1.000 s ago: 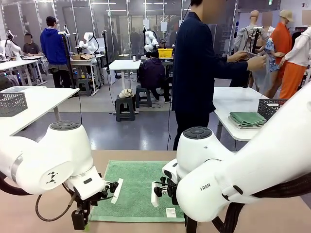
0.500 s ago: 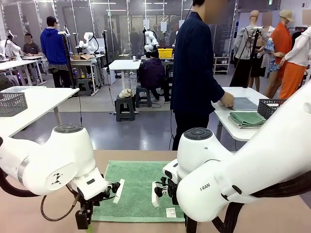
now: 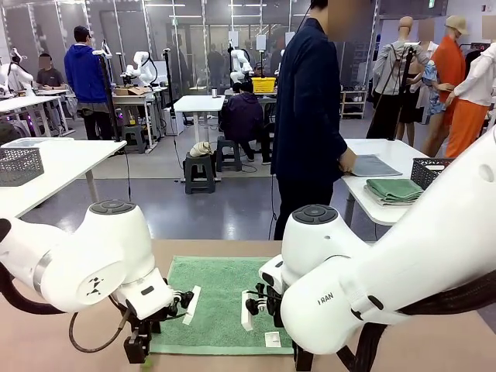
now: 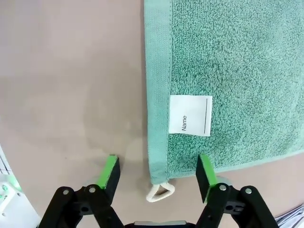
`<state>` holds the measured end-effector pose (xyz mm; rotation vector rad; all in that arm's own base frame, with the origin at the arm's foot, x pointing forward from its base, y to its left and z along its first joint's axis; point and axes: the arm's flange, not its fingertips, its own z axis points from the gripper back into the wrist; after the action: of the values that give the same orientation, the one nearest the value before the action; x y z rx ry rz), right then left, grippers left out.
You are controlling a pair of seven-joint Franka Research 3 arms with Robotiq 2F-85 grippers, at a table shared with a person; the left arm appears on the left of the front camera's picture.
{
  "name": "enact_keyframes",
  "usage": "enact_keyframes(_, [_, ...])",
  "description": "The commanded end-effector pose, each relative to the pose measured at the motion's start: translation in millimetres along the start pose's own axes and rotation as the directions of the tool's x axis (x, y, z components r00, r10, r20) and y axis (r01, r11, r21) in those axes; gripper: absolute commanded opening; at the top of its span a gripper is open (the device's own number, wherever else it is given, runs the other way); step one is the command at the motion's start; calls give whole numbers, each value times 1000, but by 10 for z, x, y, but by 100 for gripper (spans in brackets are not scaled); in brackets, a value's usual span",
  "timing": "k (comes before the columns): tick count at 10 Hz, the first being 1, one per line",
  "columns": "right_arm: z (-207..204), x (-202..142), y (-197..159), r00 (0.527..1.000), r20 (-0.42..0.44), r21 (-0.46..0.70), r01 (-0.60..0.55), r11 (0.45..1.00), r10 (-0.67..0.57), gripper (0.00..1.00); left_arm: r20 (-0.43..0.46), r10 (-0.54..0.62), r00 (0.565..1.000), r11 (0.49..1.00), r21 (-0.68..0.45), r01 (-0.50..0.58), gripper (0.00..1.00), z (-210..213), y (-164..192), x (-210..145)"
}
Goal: Fold the towels and place them in the basket.
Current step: When a person lays out a Towel with hook on the table, fold it in half twice.
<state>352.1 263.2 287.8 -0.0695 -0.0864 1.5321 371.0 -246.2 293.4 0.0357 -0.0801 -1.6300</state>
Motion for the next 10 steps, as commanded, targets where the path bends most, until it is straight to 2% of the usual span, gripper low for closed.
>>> enact_keyframes(1, [-28,-13,-34,1000,4,2,-20,1000,20,75,-20,-11,1000,999,38,12,76,-37,40,10])
enact_keyframes(2, [-32,-11,-34,1000,4,2,-18,1000,18,40,-21,-9,1000,999,38,10,42,-39,37,6])
enact_keyframes(3, [-36,-15,-36,1000,5,4,-16,1000,16,55,-21,-8,1000,999,38,9,56,-37,35,7])
enact_keyframes(4, [-38,-18,-39,1000,6,5,-14,1000,14,20,-21,-8,1000,999,38,9,22,-37,34,10])
enact_keyframes(5, [-38,-16,-41,1000,5,7,-11,1000,11,35,-21,-8,1000,999,38,9,37,-36,32,11])
enact_keyframes(6, [-37,-16,-40,1000,7,9,-8,1000,8,0,-21,-9,1000,999,38,10,3,-30,32,15])
enact_keyframes(7, [-36,-15,-46,1000,8,12,-5,1000,5,15,-23,-11,1000,999,37,12,17,-21,39,25])
enact_keyframes(8, [-32,-17,-50,1000,7,15,-2,1000,2,23,-25,-13,1000,999,35,14,0,-10,43,36])
enact_keyframes(9, [-32,-16,-52,1000,6,19,0,1000,0,0,-25,-15,1000,999,32,15,0,-3,46,37])
enact_keyframes(10, [-28,-16,-52,1000,2,17,2,1000,-2,3,-27,-16,1000,999,30,17,0,-1,47,30])
